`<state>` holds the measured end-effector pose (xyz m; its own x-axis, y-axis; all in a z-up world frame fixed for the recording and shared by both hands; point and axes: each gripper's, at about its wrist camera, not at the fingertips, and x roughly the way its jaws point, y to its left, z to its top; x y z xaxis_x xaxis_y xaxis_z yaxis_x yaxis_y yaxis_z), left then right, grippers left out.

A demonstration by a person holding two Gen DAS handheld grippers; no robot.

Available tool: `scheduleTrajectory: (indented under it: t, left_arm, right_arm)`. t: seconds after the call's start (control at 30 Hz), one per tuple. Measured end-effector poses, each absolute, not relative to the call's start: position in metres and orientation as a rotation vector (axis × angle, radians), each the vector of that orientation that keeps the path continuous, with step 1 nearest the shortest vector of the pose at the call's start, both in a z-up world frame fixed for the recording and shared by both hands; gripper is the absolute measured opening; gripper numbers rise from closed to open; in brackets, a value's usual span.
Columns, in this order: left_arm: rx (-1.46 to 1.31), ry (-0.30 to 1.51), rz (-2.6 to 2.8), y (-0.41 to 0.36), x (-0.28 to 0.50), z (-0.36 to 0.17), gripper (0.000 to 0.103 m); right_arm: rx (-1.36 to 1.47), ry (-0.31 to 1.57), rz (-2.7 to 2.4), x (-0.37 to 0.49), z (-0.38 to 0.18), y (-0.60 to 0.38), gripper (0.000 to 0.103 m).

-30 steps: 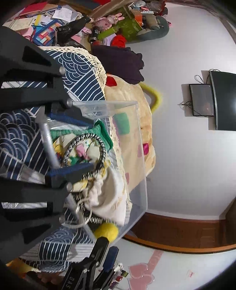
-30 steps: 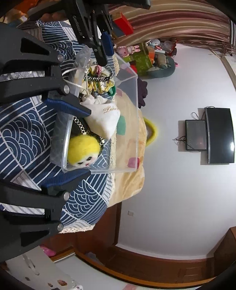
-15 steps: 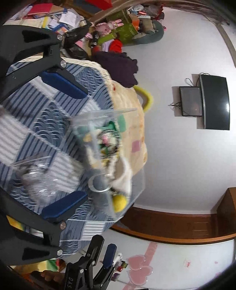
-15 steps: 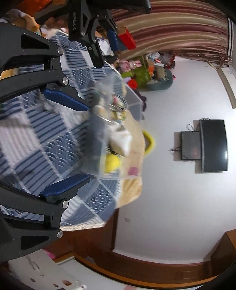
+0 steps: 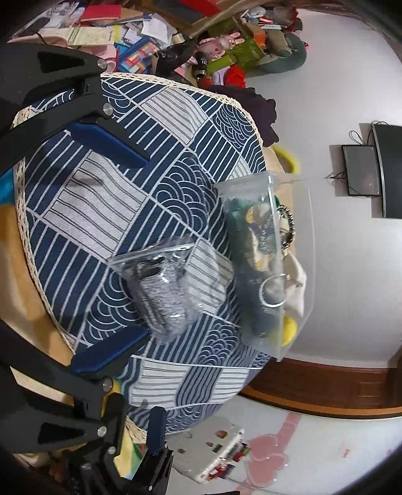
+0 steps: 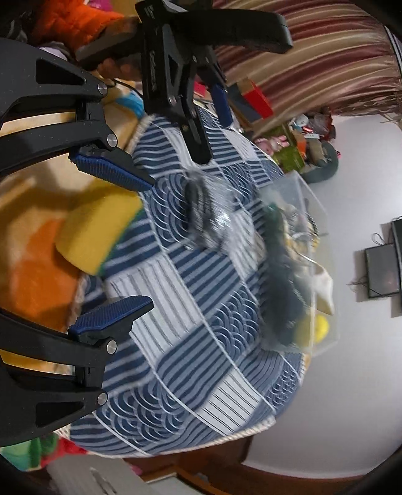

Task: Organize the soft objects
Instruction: 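Carry the yellow sponge with the right tool while the left carries the grey fabric bag into the box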

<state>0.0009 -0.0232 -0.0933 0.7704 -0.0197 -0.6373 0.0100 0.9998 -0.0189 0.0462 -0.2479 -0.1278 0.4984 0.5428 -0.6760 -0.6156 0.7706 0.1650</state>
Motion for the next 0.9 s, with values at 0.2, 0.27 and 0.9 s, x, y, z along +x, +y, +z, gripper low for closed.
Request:
scheduleTrajectory:
  t: [0.2, 0.27, 0.9]
  left_arm:
    - [-0.049, 0.705, -0.018, -0.017, -0.003, -0.097, 0.103]
    - [-0.068, 0.717, -0.018, -0.015, -0.003, -0.099, 0.103]
    - [-0.080, 0.722, -0.050, -0.021, 0.024, -0.098, 0.103]
  right_arm:
    - [-0.133, 0.810, 0.736, 0.039, -0.131, -0.237, 0.055]
    - [-0.131, 0.827, 0.748, 0.039, -0.133, -0.235, 0.052]
    - [-0.049, 0.697, 0.666, 0.046, -0.097, -0.263, 0.036]
